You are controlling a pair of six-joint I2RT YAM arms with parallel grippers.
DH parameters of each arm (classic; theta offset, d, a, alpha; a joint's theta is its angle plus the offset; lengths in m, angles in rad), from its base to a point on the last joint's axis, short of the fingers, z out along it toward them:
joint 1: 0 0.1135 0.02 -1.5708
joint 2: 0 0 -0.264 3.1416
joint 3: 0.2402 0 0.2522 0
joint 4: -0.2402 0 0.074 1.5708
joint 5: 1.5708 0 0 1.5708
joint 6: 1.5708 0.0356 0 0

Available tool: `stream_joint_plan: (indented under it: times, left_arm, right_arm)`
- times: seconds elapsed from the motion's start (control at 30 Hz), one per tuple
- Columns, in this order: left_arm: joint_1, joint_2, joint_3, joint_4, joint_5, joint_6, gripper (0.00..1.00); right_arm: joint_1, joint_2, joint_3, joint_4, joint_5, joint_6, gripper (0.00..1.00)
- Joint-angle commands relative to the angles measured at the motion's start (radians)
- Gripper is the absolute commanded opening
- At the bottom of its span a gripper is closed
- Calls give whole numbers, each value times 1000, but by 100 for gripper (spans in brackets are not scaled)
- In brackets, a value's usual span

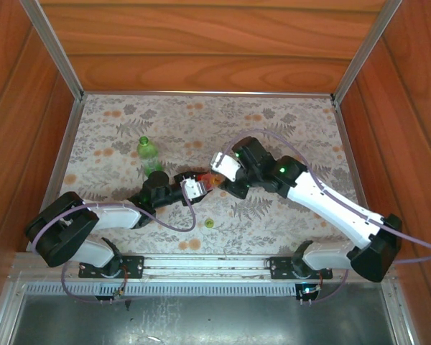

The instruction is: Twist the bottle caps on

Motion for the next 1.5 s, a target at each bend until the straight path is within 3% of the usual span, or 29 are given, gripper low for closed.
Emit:
stream_joint_plan:
  times: [0.0,0.13,0.43,0.53,0.63,0.77,0.83,0.93,1.03,1.17,1.2,1.33,1.4,1.47]
  left_arm:
    - [-8,22,-18,-71,21,-7,58]
    - [-7,22,-17,-71,21,-7,58]
    - [-8,19,-18,-71,19,-7,58]
    - [-7,21,-18,-70,18,-7,58]
    - [-8,22,-18,-71,18,-7,58]
    - [-7,21,-18,-72,18,-7,58]
    - [-7,22,-18,-71,18,-8,58]
    - [-7,21,-18,-72,18,-7,58]
    - [-8,23,-18,-72,18,-7,58]
    - [-8,28,-14,-71,20,-7,58]
    - [-7,30,-12,-72,21,-7,58]
    - [-7,33,-9,-72,34,-11,58]
    - [-7,33,-10,-72,35,-12,58]
    - [-7,28,-12,-72,29,-9,58]
  right_arm:
    - [-5,-6,12,2,-50,-415,52]
    - [-5,39,68,-35,-57,-506,52]
    - [-5,123,102,-41,-63,-513,46]
    - [-5,132,104,-35,-76,-510,41]
    - [-5,131,104,-36,-88,-500,24]
    - [-5,120,91,-44,-106,-459,19]
    - [-5,110,78,-15,-125,-362,12]
    - [-5,89,36,116,-98,-12,0]
    - [-6,97,38,175,-4,470,0]
    - [-7,132,95,95,21,984,0]
    - [-7,140,104,69,18,1051,0]
    - [-13,146,111,-17,48,1060,0]
    - [-16,134,92,-5,49,943,8]
    - [-17,108,62,30,38,747,23]
